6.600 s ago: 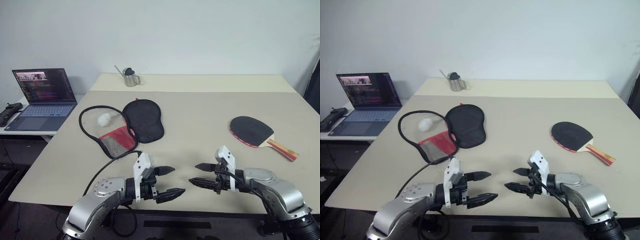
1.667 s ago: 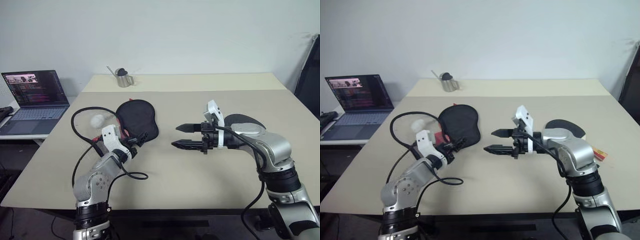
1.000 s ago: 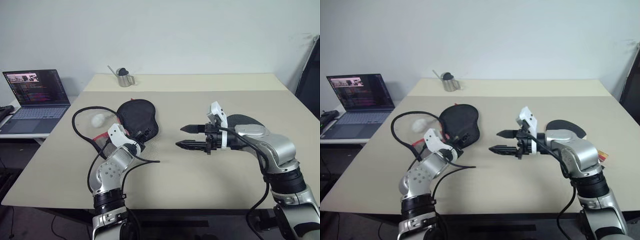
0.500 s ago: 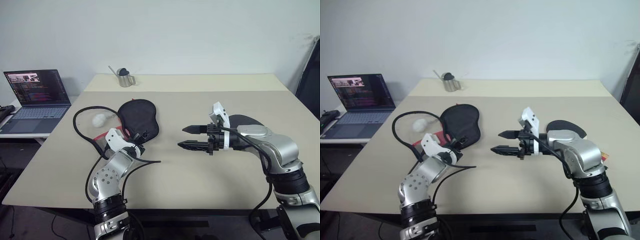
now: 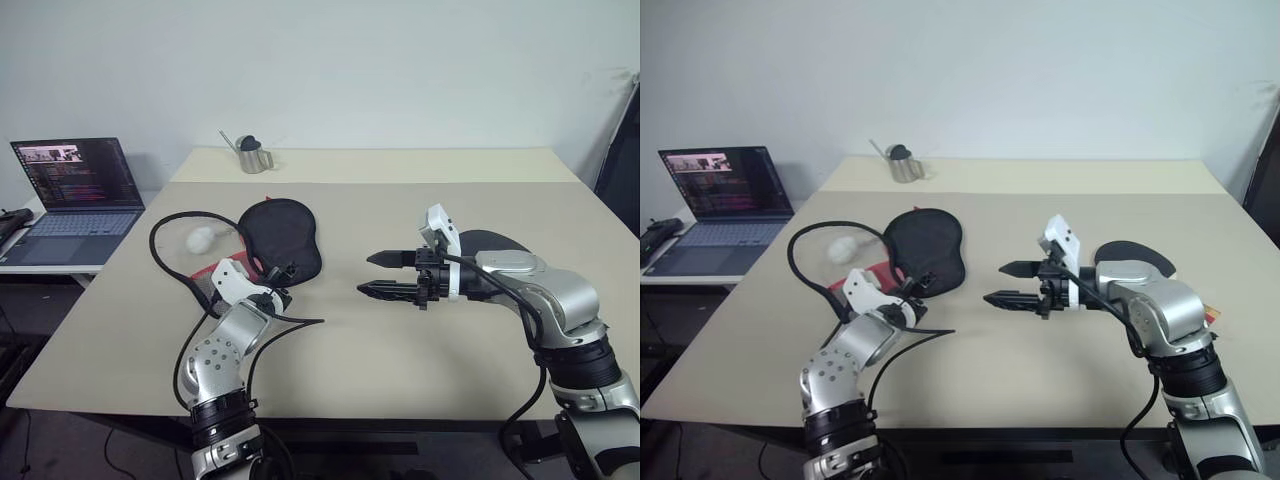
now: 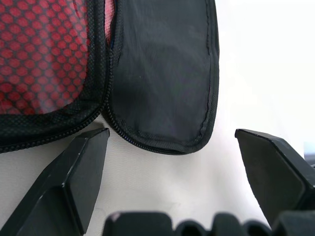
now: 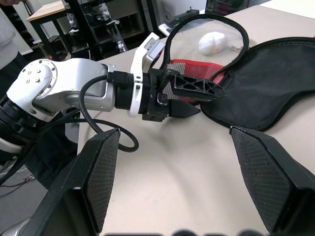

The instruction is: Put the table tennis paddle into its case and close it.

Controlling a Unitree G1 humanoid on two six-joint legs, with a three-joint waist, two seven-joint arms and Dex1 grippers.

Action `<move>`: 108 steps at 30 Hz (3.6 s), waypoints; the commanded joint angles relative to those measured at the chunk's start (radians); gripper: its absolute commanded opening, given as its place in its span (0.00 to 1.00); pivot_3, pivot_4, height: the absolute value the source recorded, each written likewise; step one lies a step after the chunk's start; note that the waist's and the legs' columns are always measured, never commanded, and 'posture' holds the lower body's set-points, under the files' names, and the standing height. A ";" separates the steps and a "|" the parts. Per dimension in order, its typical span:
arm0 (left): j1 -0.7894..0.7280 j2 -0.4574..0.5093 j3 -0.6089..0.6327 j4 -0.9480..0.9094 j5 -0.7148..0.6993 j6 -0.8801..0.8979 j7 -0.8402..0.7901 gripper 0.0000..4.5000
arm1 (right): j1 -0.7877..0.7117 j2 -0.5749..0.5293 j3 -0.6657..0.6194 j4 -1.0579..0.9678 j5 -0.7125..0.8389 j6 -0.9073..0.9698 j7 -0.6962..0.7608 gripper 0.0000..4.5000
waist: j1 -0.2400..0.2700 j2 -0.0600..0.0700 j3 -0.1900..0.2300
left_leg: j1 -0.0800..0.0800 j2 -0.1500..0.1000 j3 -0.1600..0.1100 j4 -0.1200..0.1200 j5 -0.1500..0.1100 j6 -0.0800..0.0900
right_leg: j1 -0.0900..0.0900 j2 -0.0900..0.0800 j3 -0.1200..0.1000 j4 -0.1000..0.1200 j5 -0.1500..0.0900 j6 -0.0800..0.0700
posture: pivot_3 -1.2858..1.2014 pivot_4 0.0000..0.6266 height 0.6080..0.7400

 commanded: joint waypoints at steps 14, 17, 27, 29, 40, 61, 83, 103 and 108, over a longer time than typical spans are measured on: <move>-0.035 0.150 -0.200 0.118 0.276 -0.136 -0.094 1.00 | 0.013 -0.007 -0.045 -0.048 0.037 -0.006 -0.030 0.86 | 0.009 0.000 0.000 | 0.001 0.001 0.000 0.000 0.001 0.000 | 0.000 0.002 0.001 0.000 0.003 0.001 | 0.52 0.24 1.00; -0.023 0.173 -0.232 0.100 0.330 -0.153 -0.100 1.00 | 0.018 -0.010 -0.046 -0.050 0.037 -0.006 -0.031 0.86 | 0.005 0.000 0.000 | 0.000 0.002 0.000 0.000 0.001 0.000 | -0.001 0.003 0.002 0.000 0.003 0.001 | 0.52 0.24 1.00; 0.024 0.219 -0.267 0.038 0.459 -0.164 -0.126 0.63 | 0.023 -0.010 -0.043 -0.053 0.047 -0.006 -0.039 0.87 | 0.005 0.000 0.000 | -0.002 0.002 -0.001 -0.002 0.001 -0.001 | -0.001 0.003 0.000 -0.007 0.003 0.000 | 0.52 0.24 1.00; 0.033 0.219 -0.263 0.031 0.468 -0.165 -0.133 0.46 | 0.024 -0.011 -0.043 -0.055 0.051 -0.006 -0.042 0.87 | 0.006 0.000 0.000 | -0.003 0.001 -0.001 -0.003 0.001 -0.001 | -0.001 0.003 0.000 -0.008 0.004 0.001 | 0.52 0.24 1.00; 0.038 0.242 -0.271 0.037 0.529 -0.207 -0.214 0.00 | 0.036 -0.010 -0.045 -0.070 0.064 0.002 -0.056 0.87 | 0.013 -0.001 0.001 | -0.004 0.001 -0.002 -0.003 0.000 0.000 | -0.001 0.002 -0.001 -0.010 0.004 0.001 | 0.52 0.24 1.00; -0.041 0.350 -0.480 0.085 0.720 -0.309 -0.479 0.60 | 0.052 -0.006 -0.037 -0.076 0.072 0.001 -0.073 0.87 | 0.012 -0.001 0.001 | -0.004 0.001 -0.002 -0.003 0.000 0.000 | -0.001 0.002 -0.001 -0.010 0.004 0.001 | 0.52 0.24 1.00; -0.250 0.310 -0.543 0.598 0.803 -0.451 -0.702 0.91 | 0.068 -0.007 -0.052 -0.085 0.076 -0.002 -0.093 0.87 | 0.008 -0.001 0.001 | -0.004 0.000 -0.002 -0.002 0.000 0.000 | -0.001 0.001 -0.001 -0.010 0.004 0.001 | 0.52 0.24 1.00; -0.098 0.378 -0.665 0.329 0.801 -0.459 -0.953 0.01 | 0.060 -0.027 -0.068 -0.069 0.081 -0.004 -0.102 0.87 | 0.007 -0.001 0.001 | -0.004 0.000 -0.002 -0.002 0.000 0.000 | -0.001 0.001 -0.001 -0.010 0.004 0.001 | 0.52 0.24 1.00; -0.086 0.418 -0.797 0.244 0.801 -0.466 -1.157 0.01 | 0.075 -0.073 -0.102 -0.069 0.086 -0.001 -0.105 0.87 | 0.020 -0.001 0.001 | -0.004 -0.001 -0.003 -0.002 0.000 0.000 | 0.000 0.000 -0.002 -0.011 0.004 0.001 | 0.52 0.24 1.00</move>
